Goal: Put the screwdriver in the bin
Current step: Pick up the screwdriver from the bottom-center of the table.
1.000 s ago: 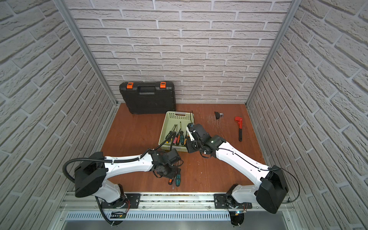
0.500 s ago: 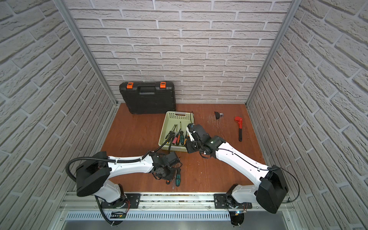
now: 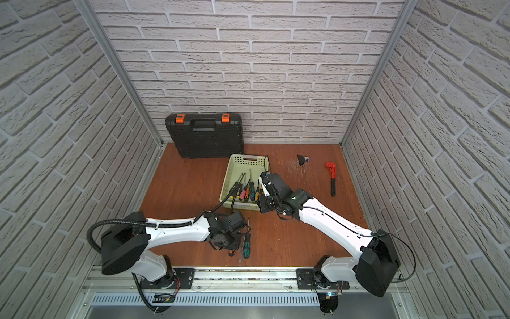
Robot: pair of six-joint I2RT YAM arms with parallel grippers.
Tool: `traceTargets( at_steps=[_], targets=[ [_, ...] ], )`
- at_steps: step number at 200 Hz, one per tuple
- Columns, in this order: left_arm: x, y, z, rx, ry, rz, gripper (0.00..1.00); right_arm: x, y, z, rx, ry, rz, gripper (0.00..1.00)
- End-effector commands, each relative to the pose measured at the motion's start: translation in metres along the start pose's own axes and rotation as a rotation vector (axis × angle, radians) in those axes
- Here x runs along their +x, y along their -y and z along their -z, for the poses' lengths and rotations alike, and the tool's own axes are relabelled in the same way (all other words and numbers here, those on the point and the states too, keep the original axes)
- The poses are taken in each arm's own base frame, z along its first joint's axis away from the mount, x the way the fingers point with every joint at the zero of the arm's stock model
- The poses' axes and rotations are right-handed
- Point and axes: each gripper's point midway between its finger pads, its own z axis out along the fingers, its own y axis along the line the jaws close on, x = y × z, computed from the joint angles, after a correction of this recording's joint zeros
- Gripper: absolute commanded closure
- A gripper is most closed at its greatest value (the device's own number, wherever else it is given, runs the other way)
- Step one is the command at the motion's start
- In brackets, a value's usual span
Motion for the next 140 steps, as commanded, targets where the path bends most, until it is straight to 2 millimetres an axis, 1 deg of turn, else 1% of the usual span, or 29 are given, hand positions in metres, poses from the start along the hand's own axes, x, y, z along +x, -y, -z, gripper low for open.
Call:
traceTargets(
  at_steps=[1, 25, 43, 53, 60, 76, 90, 103, 118, 127, 140],
  targets=[
    [0.002, -0.014, 0.019, -0.048, 0.031, 0.022, 0.9, -0.007, -0.003, 0.005, -0.006, 0.044, 0.009, 0.65],
    [0.008, -0.021, 0.045, -0.067, 0.041, 0.035, 0.9, -0.014, -0.004, 0.01, -0.002, 0.063, 0.017, 0.65],
    [0.013, -0.027, 0.064, -0.067, 0.064, 0.066, 0.9, -0.017, 0.004, 0.011, 0.052, 0.055, 0.005, 0.65],
    [0.011, -0.027, 0.077, -0.048, 0.093, 0.076, 0.9, -0.018, 0.006, 0.009, 0.074, 0.041, 0.01, 0.65],
    [0.005, -0.026, 0.088, -0.038, 0.127, 0.072, 0.9, -0.019, 0.006, 0.007, 0.078, 0.035, 0.012, 0.64],
    [-0.014, -0.021, 0.111, -0.013, 0.193, 0.026, 0.89, -0.019, 0.002, 0.001, 0.056, 0.032, 0.008, 0.64],
    [-0.037, -0.024, 0.125, -0.024, 0.219, 0.003, 0.89, -0.022, -0.006, -0.004, 0.017, 0.036, 0.008, 0.64],
    [-0.064, -0.023, 0.14, -0.023, 0.25, -0.01, 0.9, -0.025, -0.012, -0.007, -0.004, 0.028, 0.015, 0.64],
    [-0.097, -0.013, 0.157, 0.019, 0.291, -0.037, 0.9, -0.027, -0.015, -0.008, -0.016, 0.024, 0.025, 0.64],
    [-0.115, -0.007, 0.16, 0.049, 0.295, -0.048, 0.89, -0.028, -0.015, -0.008, -0.018, 0.028, 0.027, 0.64],
    [-0.141, -0.007, 0.158, 0.058, 0.291, -0.051, 0.89, -0.029, -0.016, -0.009, -0.023, 0.035, 0.024, 0.64]
  ],
)
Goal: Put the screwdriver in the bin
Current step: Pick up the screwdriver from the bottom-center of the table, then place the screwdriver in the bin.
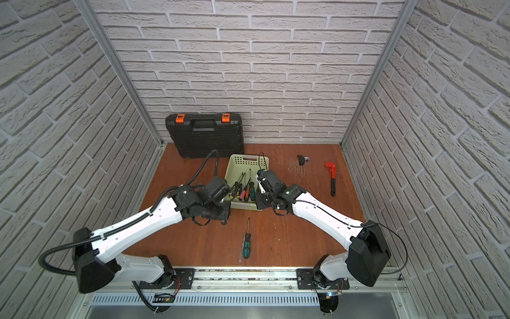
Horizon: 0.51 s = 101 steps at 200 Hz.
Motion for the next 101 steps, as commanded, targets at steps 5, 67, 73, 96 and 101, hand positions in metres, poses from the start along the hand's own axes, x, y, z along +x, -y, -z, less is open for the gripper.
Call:
traceTargets(
  at_steps=[5, 67, 73, 96, 101],
  targets=[
    [-0.042, 0.003, -0.012, 0.026, -0.007, -0.09, 0.9, -0.018, -0.015, 0.008, -0.059, 0.066, 0.014, 0.64],
    [-0.105, -0.032, -0.084, -0.121, -0.124, -0.132, 0.93, -0.007, -0.024, 0.011, -0.096, 0.071, 0.029, 0.64],
    [-0.106, -0.033, -0.089, -0.131, -0.136, -0.134, 0.93, -0.004, -0.023, 0.011, -0.084, 0.065, 0.037, 0.64],
    [-0.107, -0.039, -0.108, -0.167, -0.181, -0.14, 0.93, 0.005, -0.016, 0.01, -0.061, 0.054, 0.043, 0.64],
    [-0.107, -0.04, -0.111, -0.174, -0.186, -0.141, 0.93, 0.007, -0.016, 0.008, -0.061, 0.048, 0.044, 0.64]
  ],
)
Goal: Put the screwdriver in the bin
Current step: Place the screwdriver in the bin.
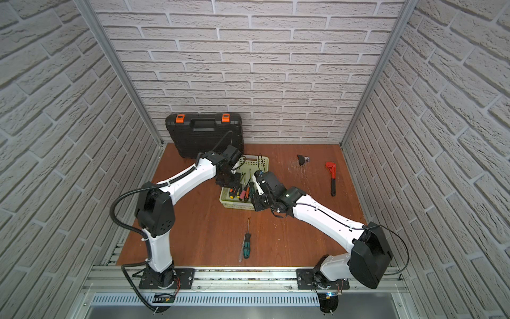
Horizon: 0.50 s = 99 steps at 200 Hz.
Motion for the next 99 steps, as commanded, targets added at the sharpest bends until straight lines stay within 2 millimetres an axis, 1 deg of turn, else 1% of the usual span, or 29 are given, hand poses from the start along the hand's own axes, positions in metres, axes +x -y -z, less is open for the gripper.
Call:
traceTargets(
  at_steps=[1, 28, 44, 60, 82, 99],
  targets=[
    [0.002, -0.006, -0.003, -0.044, -0.042, -0.05, 0.93, 0.004, 0.002, 0.004, 0.006, 0.018, 0.019, 0.64],
    [-0.001, -0.017, -0.023, -0.091, -0.075, -0.046, 0.92, 0.021, 0.003, -0.003, -0.011, -0.042, 0.022, 0.64],
    [0.001, -0.024, -0.035, -0.11, -0.1, -0.034, 0.92, 0.026, 0.003, -0.003, -0.018, -0.053, 0.022, 0.64],
    [0.001, -0.026, -0.044, -0.116, -0.112, -0.031, 0.92, 0.028, 0.004, -0.002, -0.013, -0.056, 0.023, 0.64],
    [0.0, -0.027, -0.051, -0.127, -0.12, -0.034, 0.92, 0.028, 0.004, -0.002, -0.009, -0.059, 0.019, 0.64],
    [-0.001, -0.03, -0.051, -0.139, -0.115, -0.037, 0.91, 0.029, 0.004, -0.003, -0.012, -0.061, 0.01, 0.64]
  ],
)
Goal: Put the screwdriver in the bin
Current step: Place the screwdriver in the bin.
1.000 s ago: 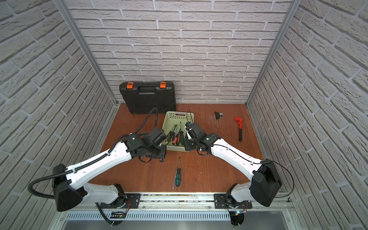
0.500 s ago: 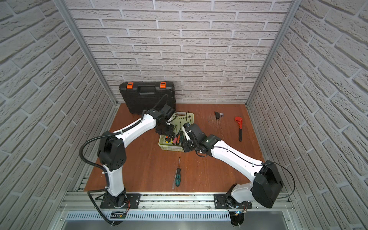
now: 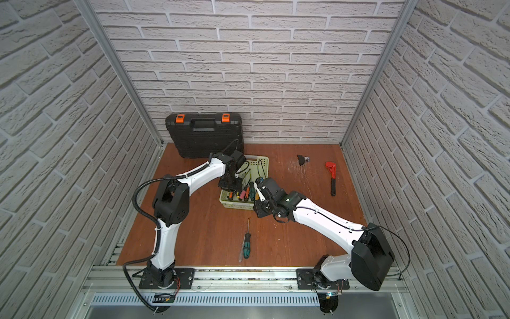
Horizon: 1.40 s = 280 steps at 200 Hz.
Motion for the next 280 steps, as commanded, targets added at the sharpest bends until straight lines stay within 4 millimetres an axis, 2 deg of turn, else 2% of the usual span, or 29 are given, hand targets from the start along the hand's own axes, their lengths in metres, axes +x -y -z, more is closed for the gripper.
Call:
traceTargets(
  at_steps=[1, 45, 80, 134, 167, 227, 280],
  targets=[
    [-0.005, -0.009, -0.005, -0.043, 0.001, -0.014, 0.91, -0.002, -0.005, 0.006, -0.023, 0.017, 0.006, 0.64],
    [-0.002, -0.013, -0.002, -0.039, -0.008, -0.01, 0.87, -0.001, -0.005, 0.003, -0.026, 0.012, -0.004, 0.64],
    [0.001, -0.014, 0.004, -0.03, -0.024, -0.015, 0.72, -0.003, -0.006, 0.002, -0.031, 0.013, -0.004, 0.64],
    [-0.003, -0.016, 0.015, -0.016, -0.003, -0.002, 0.62, -0.005, -0.01, 0.002, -0.048, 0.02, -0.009, 0.64],
    [-0.007, -0.012, 0.033, 0.016, 0.04, 0.008, 0.56, -0.005, -0.01, 0.004, -0.045, 0.02, -0.011, 0.64],
    [0.001, -0.018, 0.075, 0.034, 0.126, 0.032, 0.55, 0.003, -0.013, 0.007, -0.022, 0.009, -0.032, 0.63],
    [0.021, -0.017, 0.109, 0.095, 0.24, 0.065, 0.55, 0.032, -0.027, 0.005, -0.001, -0.059, -0.042, 0.57]
  ],
)
